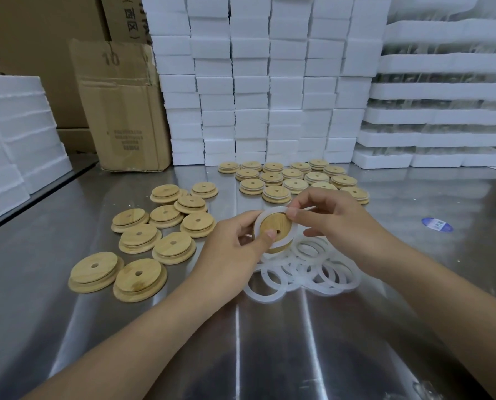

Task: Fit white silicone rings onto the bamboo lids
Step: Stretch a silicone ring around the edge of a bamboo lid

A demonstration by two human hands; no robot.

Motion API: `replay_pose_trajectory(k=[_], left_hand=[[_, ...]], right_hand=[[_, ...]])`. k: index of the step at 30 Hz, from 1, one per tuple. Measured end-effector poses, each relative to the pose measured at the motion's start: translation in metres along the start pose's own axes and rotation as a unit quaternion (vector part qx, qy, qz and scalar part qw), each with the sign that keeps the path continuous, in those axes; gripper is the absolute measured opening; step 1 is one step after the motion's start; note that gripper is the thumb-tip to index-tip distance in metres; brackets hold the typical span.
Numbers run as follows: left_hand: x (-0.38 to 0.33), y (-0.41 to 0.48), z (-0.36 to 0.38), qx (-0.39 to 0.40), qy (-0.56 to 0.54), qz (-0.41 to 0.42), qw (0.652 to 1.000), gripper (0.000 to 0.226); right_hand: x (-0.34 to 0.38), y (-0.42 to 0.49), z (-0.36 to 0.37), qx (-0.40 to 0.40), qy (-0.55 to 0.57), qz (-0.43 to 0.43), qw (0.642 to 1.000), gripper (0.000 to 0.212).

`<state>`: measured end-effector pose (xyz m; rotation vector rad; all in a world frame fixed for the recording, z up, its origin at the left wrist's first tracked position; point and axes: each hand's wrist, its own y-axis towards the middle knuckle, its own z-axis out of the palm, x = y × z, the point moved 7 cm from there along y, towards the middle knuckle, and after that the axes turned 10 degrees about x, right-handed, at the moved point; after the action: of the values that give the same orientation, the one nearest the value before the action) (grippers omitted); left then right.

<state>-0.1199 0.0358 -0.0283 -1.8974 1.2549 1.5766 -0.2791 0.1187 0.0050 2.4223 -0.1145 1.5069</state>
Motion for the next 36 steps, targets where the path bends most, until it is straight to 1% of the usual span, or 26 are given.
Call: replay_pose_trajectory(k=[3, 5, 15, 20, 24, 29, 33, 36], left_hand=[[-0.002, 0.0, 0.001, -0.001, -0.02, 0.001, 1.0, 0.039], [-0.004, -0.001, 0.0, -0.005, -0.021, 0.008, 1.0, 0.044], [-0.006, -0.002, 0.002, 0.002, -0.011, 0.027, 1.0, 0.041], [-0.004, -0.002, 0.002, 0.0, -0.043, 0.026, 0.999, 0.041], [0.001, 0.0, -0.002, -0.021, -0.028, 0.019, 0.999, 0.037], [0.004, 0.001, -0.005, -0.038, -0.032, 0.007, 0.999, 0.031], [0.004, 0.001, -0.005, -0.042, -0.045, 0.003, 0.998, 0.016], [0.004, 0.001, -0.005, -0.039, -0.066, -0.006, 0.997, 0.005]], right_hand=[[-0.003, 0.001, -0.001, 0.009, 0.014, 0.005, 1.0, 0.008], [-0.003, 0.001, -0.002, 0.011, 0.02, 0.006, 1.0, 0.008], [-0.005, 0.001, -0.002, 0.007, 0.02, 0.016, 1.0, 0.014], [-0.006, 0.001, 0.0, 0.009, 0.022, 0.015, 1.0, 0.017], [-0.008, 0.002, -0.001, 0.014, 0.015, 0.019, 1.0, 0.014], [-0.013, 0.004, -0.005, 0.039, -0.012, 0.029, 0.999, 0.012], [-0.016, 0.004, -0.007, 0.072, -0.024, 0.036, 0.996, 0.01], [-0.02, 0.004, -0.01, 0.084, -0.029, 0.044, 0.995, 0.015]])
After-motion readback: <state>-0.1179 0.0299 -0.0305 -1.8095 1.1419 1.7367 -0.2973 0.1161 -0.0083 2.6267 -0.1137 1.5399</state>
